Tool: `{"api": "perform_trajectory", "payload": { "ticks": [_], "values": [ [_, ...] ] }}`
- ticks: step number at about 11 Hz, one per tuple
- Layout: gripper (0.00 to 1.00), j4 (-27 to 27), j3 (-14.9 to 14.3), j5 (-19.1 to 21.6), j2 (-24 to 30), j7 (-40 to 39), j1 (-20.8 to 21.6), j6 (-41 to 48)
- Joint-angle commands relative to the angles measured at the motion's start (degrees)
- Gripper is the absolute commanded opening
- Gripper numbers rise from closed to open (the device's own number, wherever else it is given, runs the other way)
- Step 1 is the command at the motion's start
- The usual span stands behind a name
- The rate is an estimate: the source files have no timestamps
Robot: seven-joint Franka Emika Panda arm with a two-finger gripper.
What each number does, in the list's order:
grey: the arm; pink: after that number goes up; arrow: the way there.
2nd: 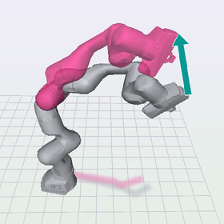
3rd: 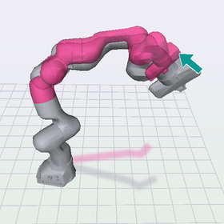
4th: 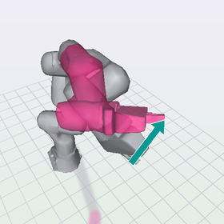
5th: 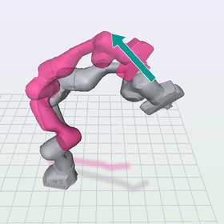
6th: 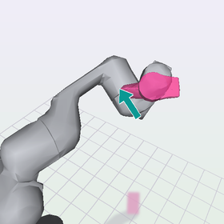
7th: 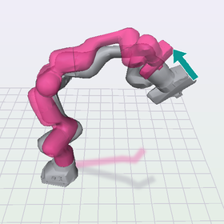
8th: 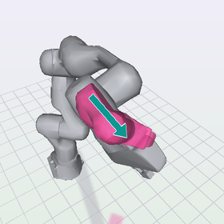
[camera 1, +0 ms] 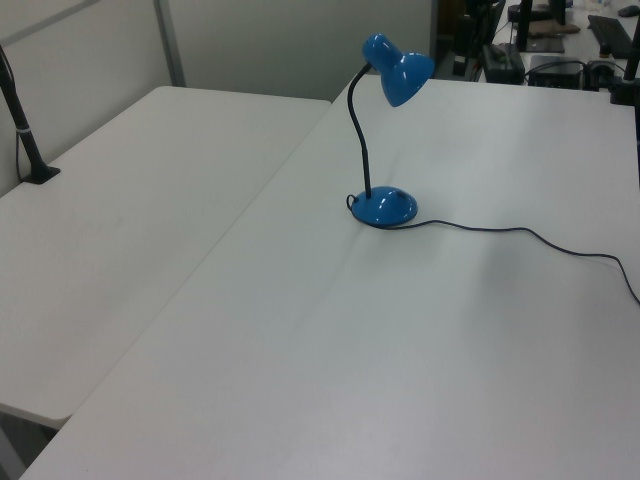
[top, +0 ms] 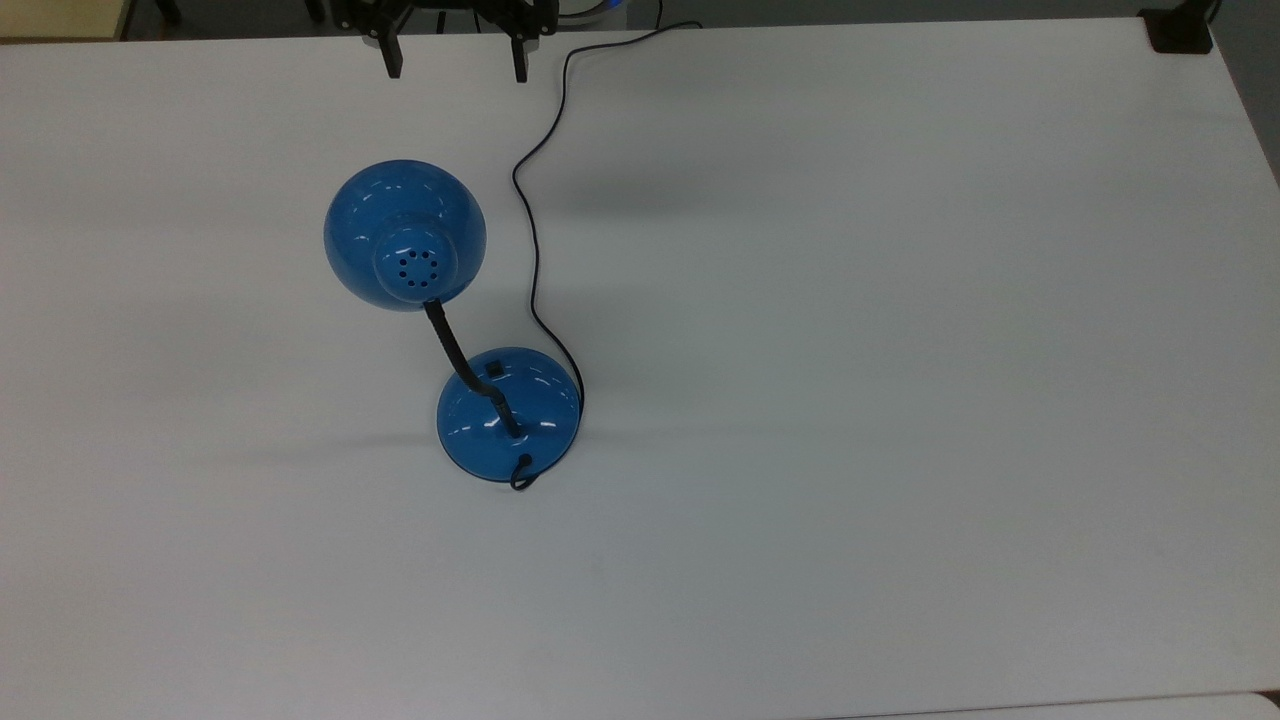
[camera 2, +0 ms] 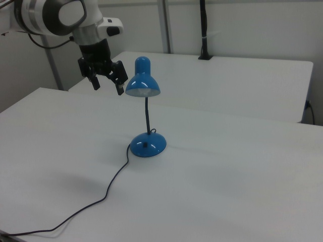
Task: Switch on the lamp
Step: 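Move the gripper down toward the blue lamp's round base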
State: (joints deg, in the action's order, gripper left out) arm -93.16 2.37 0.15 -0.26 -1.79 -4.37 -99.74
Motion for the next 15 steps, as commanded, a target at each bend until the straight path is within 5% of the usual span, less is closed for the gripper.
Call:
{"api": "perform_trajectory", "payload": {
  "ticks": [1,8,10,12,15],
  "values": [
    [1.0,0.1,0.0,0.9,0.3,0.9,0.4,0.7],
    [1.0,0.1,0.0,0.9,0.2,-0.3,0.3,1.0],
    [1.0,-0.4,-0.1,0.2,0.3,-11.1,0.3,4.2],
    [1.0,-2.3,0.0,-5.2,0.3,-26.9,0.2,7.6],
    [0.93,-9.2,-0.1,-6.1,0.3,-27.6,-1.6,1.0]
  ]
}}
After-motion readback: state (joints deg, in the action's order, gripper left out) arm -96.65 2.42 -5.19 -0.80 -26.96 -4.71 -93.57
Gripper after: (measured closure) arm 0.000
